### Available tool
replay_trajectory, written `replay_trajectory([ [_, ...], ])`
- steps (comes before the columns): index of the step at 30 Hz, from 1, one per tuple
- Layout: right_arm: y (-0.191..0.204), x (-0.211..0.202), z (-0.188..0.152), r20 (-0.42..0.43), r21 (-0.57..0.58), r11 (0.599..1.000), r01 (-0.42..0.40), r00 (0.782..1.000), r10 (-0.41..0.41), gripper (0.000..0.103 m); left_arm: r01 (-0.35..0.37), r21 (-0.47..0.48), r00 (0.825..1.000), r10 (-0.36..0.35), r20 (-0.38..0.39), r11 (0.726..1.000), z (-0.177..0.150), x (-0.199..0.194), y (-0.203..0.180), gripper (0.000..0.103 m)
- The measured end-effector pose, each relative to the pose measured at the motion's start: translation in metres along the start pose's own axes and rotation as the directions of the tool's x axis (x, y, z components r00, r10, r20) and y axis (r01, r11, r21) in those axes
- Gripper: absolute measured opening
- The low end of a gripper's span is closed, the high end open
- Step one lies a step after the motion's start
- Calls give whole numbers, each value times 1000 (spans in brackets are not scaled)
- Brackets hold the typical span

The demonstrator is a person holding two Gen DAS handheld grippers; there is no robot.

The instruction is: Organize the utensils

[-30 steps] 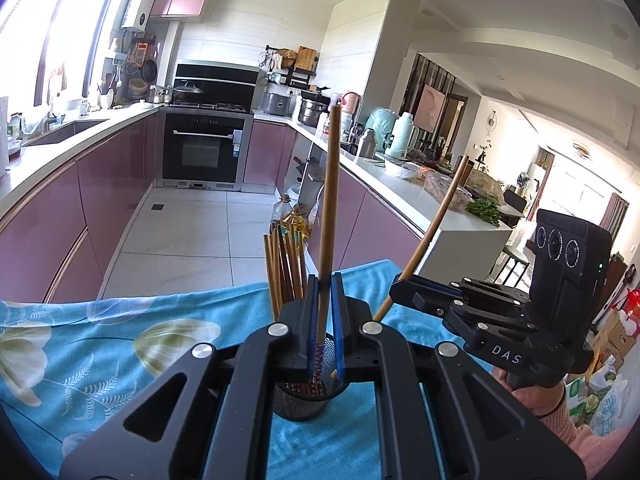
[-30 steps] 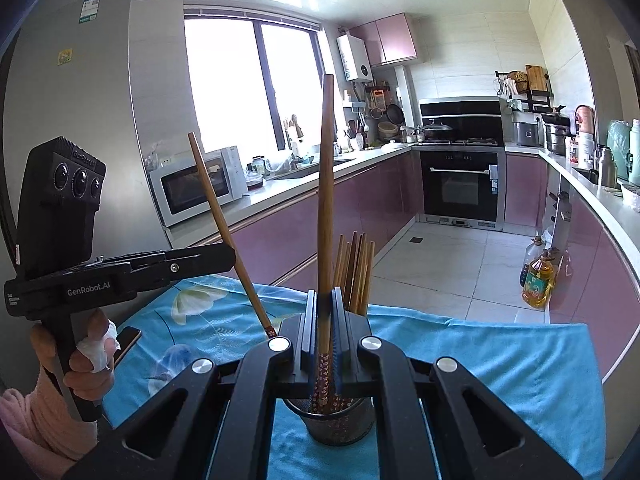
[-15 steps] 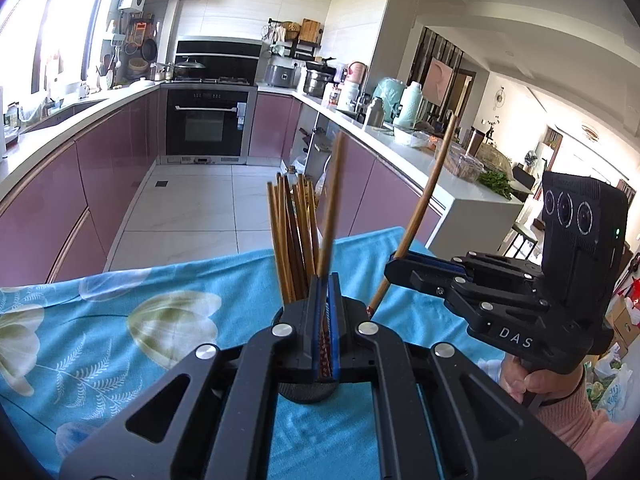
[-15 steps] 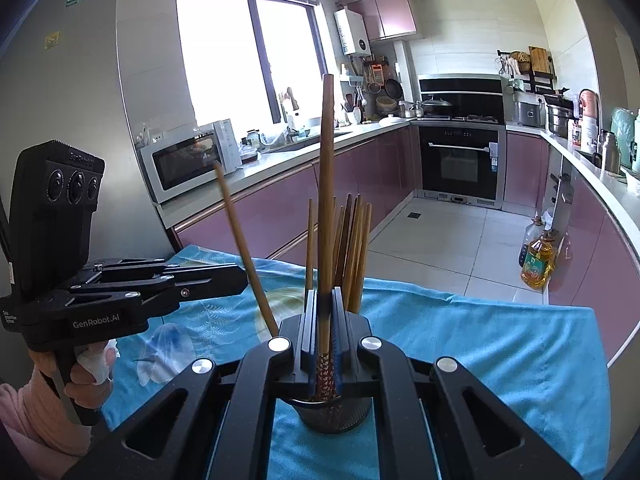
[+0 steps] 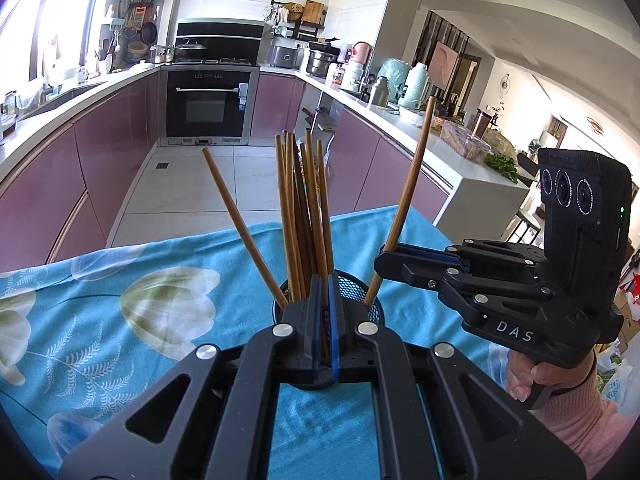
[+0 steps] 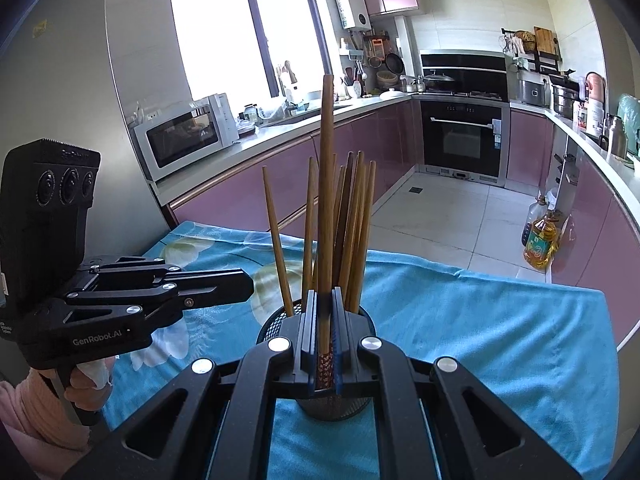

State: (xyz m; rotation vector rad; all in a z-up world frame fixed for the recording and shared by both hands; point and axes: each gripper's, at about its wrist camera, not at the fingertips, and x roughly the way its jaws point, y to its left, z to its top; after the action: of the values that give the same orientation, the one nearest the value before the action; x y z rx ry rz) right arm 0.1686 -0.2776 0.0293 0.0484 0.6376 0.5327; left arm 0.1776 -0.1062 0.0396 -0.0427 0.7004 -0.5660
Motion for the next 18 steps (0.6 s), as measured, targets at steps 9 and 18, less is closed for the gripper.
replay_trajectory([
  [9,0,6,0,-14,6,1000,-2,1000,2,6,-23,-1,1000,23,1,1000,-2,3,4,4],
  [18,-2,10,0,-23,12,1000,-2,1000,3,6,-69,0,998,69,7,998,-4,3,9,4],
])
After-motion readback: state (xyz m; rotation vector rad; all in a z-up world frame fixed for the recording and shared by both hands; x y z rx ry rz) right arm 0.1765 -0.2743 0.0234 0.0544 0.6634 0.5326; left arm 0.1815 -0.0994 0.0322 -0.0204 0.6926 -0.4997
